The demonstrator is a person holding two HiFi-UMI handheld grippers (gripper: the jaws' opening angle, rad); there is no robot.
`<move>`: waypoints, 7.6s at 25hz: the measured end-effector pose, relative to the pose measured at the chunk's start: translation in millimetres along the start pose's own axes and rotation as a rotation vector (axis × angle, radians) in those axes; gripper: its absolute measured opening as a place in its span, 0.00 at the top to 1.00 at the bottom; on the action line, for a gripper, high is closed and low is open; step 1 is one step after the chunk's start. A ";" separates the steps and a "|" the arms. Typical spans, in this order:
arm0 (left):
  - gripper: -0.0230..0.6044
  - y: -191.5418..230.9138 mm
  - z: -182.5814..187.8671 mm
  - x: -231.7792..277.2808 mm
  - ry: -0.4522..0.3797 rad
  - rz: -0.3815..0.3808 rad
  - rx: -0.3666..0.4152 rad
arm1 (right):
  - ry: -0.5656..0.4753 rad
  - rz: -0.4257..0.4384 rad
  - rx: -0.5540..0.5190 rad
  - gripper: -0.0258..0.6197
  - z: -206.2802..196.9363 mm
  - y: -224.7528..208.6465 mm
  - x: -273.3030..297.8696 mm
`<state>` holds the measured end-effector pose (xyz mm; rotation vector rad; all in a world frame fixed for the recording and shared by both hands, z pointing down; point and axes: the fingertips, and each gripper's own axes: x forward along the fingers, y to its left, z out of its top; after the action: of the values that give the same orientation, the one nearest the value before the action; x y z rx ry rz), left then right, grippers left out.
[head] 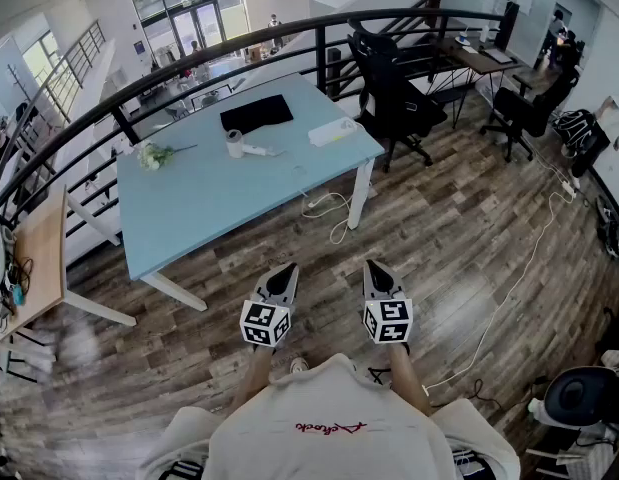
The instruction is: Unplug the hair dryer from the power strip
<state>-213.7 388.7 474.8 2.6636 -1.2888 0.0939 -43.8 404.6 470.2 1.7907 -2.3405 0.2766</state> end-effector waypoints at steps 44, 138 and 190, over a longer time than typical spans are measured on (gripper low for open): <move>0.95 -78.8 -18.8 43.7 0.056 0.018 0.049 | 0.027 0.046 0.020 0.93 -36.0 -77.4 -44.5; 0.95 248.5 59.3 498.4 0.055 -0.045 0.021 | 0.050 0.041 -0.033 0.93 89.8 -231.7 478.2; 0.95 344.9 58.5 642.6 0.166 0.138 -0.050 | 0.107 0.187 -0.026 0.93 129.2 -320.3 653.9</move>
<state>-85.2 -327.5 550.6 2.4647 -1.3986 0.2906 93.1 -320.1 524.0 1.5077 -2.4258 0.3565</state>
